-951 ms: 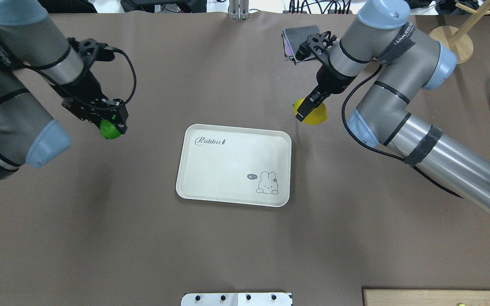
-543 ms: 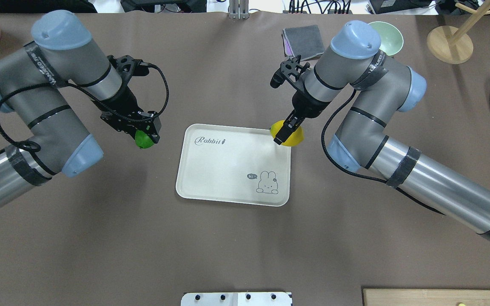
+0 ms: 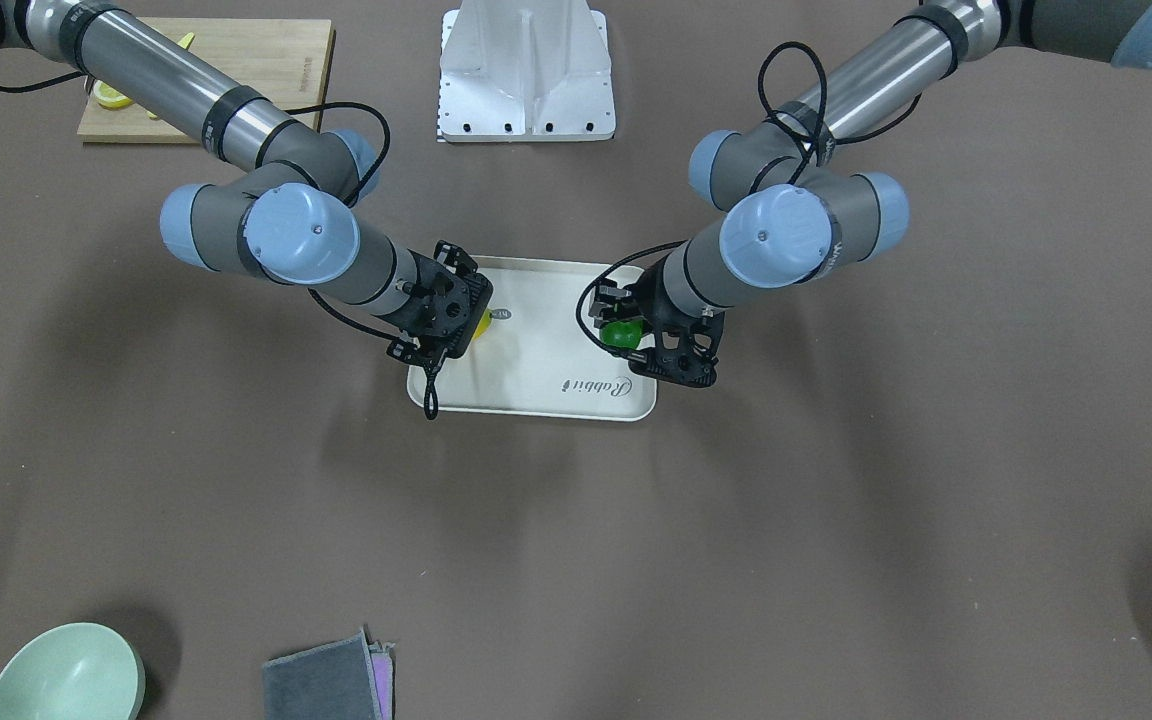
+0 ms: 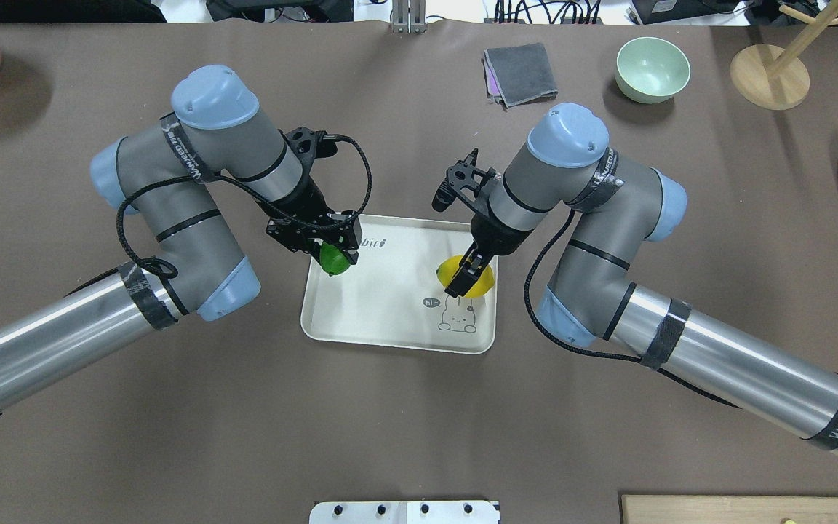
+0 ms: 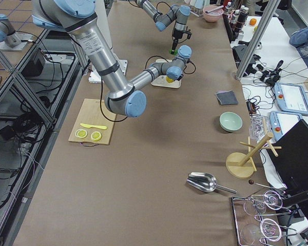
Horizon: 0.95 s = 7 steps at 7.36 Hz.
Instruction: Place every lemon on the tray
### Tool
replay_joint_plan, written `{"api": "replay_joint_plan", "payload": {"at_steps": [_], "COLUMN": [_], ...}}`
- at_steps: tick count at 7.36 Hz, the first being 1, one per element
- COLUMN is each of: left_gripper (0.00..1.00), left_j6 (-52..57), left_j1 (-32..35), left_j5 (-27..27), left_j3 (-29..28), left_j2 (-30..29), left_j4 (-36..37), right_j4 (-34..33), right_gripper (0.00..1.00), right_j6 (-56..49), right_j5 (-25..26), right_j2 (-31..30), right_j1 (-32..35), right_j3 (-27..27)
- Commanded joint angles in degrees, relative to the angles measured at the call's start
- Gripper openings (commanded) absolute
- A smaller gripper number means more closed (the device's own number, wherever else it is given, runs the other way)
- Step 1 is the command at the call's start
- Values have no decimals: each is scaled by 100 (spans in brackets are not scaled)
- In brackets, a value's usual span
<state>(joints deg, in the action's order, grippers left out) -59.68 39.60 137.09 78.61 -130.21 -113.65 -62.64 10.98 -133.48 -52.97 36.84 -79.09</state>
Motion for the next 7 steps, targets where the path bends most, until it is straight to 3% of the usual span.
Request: {"api": "replay_joint_plan", "payload": {"at_steps": [1, 2, 4, 7], "left_gripper": [0, 0, 98, 98], "left_j6": [-26, -26, -26, 0], "left_j1": [-154, -172, -215, -225], "left_j5": [-216, -305, -419, -455], "left_j3": [-82, -100, -91, -56], "left_j2": [-144, -189, -180, -163], "left_j4": [-25, -16, -16, -34], "right_j4": [7, 7, -37, -38], "right_gripper": [100, 100, 100, 100], "right_j6": [9, 35, 27, 18], "right_j5": [-46, -90, -580, -924], "right_j2": [14, 41, 84, -29], "right_j1": [129, 269, 708, 1402], "right_j3": [43, 51, 51, 60]}}
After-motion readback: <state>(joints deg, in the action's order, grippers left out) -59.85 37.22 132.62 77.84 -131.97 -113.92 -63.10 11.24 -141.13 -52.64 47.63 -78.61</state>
